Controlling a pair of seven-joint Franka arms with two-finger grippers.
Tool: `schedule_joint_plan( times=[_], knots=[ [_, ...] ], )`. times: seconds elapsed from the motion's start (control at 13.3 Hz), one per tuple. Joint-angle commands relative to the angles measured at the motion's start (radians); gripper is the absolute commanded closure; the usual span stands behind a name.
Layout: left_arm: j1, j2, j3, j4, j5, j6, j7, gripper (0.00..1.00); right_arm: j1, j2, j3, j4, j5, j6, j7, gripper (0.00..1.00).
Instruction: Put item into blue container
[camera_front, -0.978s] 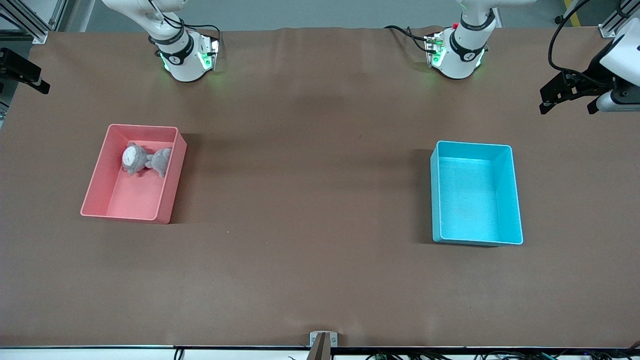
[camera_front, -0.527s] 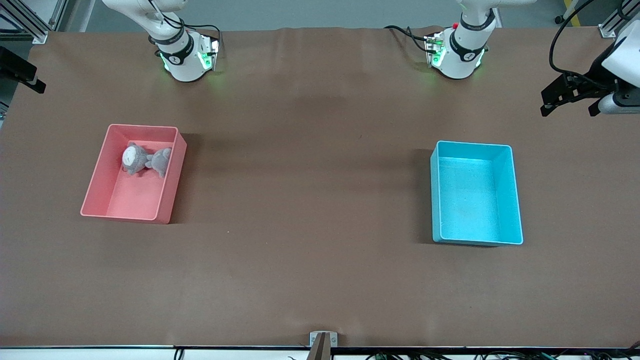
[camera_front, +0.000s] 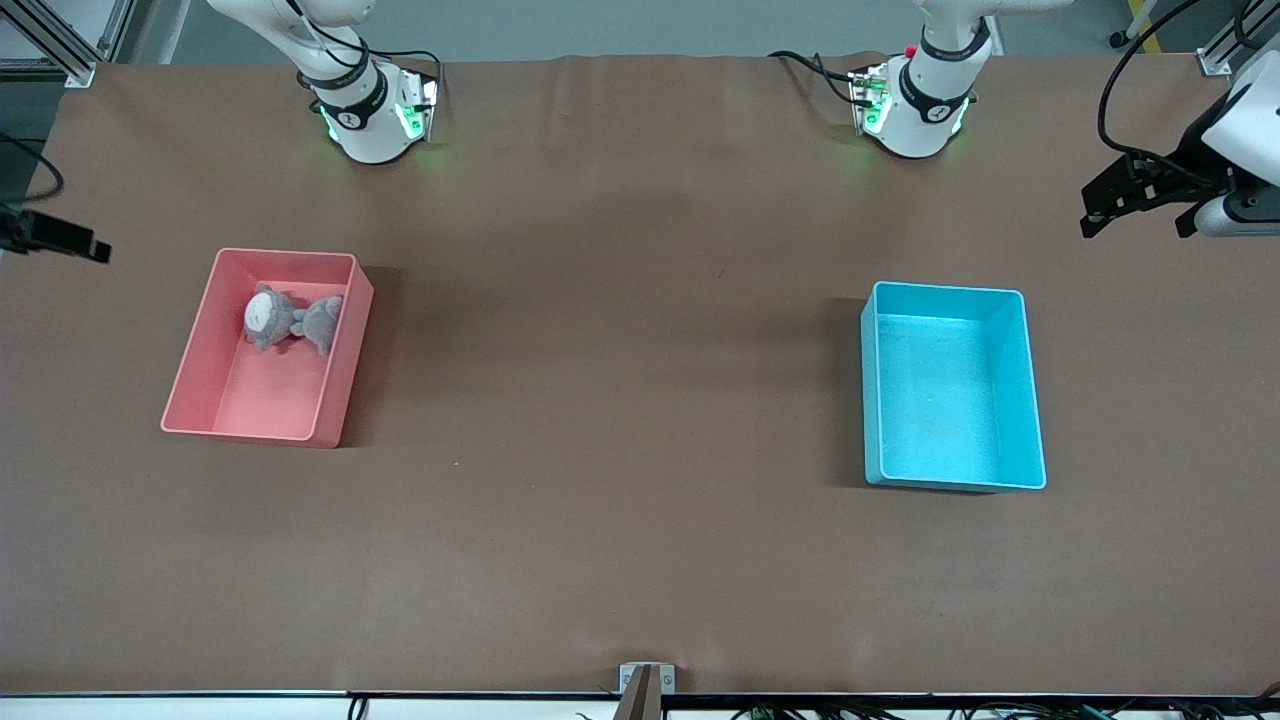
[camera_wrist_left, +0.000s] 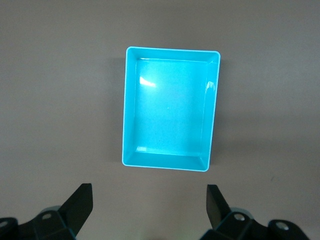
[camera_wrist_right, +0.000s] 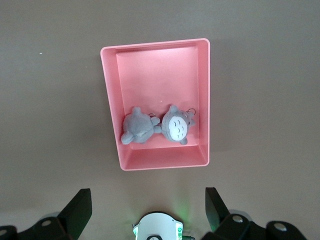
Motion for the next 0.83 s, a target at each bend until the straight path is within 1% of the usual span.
schedule_joint_plan(
  times=[0.0,0.08,0.15,0.38,0.6,0.68,0.75],
  knots=[
    [-0.004,0.017,0.002,0.017,-0.006,-0.007,0.012,0.0,-0.009,0.073,0.009,0.008,0.001,0.032,-0.004,0.0],
    [-0.006,0.019,0.002,0.017,-0.006,-0.007,0.012,0.0,-0.007,0.087,0.009,-0.041,0.001,0.08,-0.003,0.0],
    [-0.009,0.022,0.002,0.017,-0.006,-0.007,0.012,0.0,-0.005,0.082,0.008,-0.122,0.0,0.147,-0.001,0.0],
    [-0.012,0.039,-0.003,0.02,-0.004,-0.005,0.012,0.0,-0.005,0.035,0.008,-0.366,-0.002,0.343,0.01,0.0],
    [-0.015,0.043,-0.004,0.015,-0.004,-0.004,0.012,0.0,-0.024,-0.029,0.002,-0.665,-0.002,0.633,0.017,0.0],
    [-0.015,0.048,-0.004,0.018,-0.004,-0.002,0.012,0.0,-0.033,-0.031,0.002,-0.728,-0.002,0.696,0.02,0.0],
    [-0.013,0.056,-0.004,0.021,-0.004,0.001,0.012,0.0,-0.044,-0.028,0.002,-0.768,-0.002,0.739,0.021,0.0]
  ],
)
